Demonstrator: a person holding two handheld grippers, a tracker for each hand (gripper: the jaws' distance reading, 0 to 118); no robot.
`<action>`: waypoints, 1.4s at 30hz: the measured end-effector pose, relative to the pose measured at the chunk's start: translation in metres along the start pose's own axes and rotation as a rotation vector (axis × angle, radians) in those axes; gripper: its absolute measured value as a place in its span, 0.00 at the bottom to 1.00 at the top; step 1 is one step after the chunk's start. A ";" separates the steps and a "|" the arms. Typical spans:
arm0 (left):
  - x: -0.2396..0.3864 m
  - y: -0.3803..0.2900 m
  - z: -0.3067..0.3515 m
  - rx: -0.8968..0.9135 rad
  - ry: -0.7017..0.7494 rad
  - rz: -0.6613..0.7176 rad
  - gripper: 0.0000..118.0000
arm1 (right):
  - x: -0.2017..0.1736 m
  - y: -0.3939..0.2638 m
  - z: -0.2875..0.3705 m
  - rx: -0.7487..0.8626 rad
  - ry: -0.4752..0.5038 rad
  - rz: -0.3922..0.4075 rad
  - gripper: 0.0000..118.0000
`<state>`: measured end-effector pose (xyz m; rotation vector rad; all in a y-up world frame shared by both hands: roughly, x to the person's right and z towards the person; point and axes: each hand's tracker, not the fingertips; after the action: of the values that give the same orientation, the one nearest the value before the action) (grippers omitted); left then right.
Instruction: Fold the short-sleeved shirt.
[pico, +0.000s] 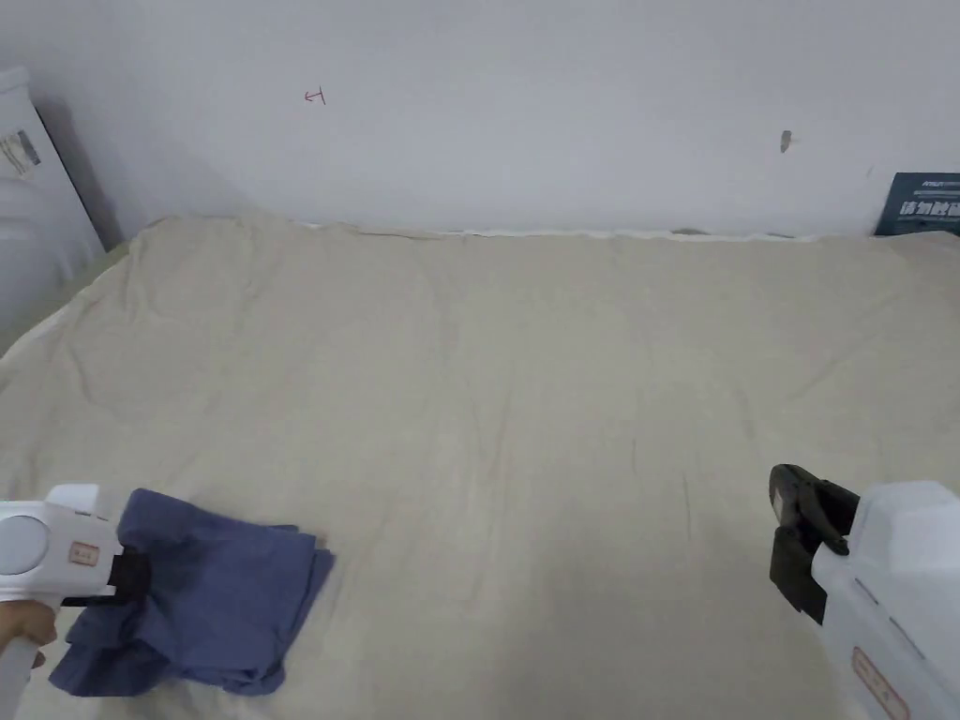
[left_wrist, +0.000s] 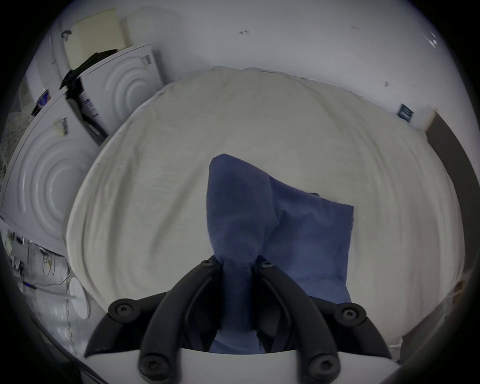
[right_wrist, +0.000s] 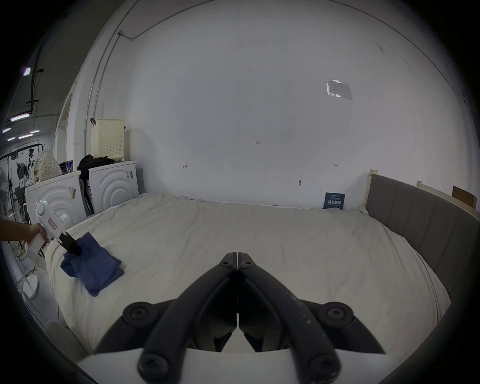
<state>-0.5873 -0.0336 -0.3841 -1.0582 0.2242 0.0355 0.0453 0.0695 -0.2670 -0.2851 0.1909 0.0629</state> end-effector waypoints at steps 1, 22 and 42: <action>-0.014 0.005 -0.007 0.000 0.017 0.031 0.17 | -0.003 0.001 -0.005 -0.002 0.001 0.002 0.02; 0.079 -0.003 0.167 0.429 0.051 0.129 0.91 | 0.028 0.028 0.036 0.052 -0.101 0.001 0.02; 0.326 -0.088 0.314 1.092 -0.060 -0.069 0.90 | 0.106 0.066 0.139 0.226 -0.264 0.044 0.02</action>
<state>-0.2044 0.1699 -0.2265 0.0240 0.1178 -0.1091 0.1679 0.1760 -0.1749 -0.0459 -0.0588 0.1207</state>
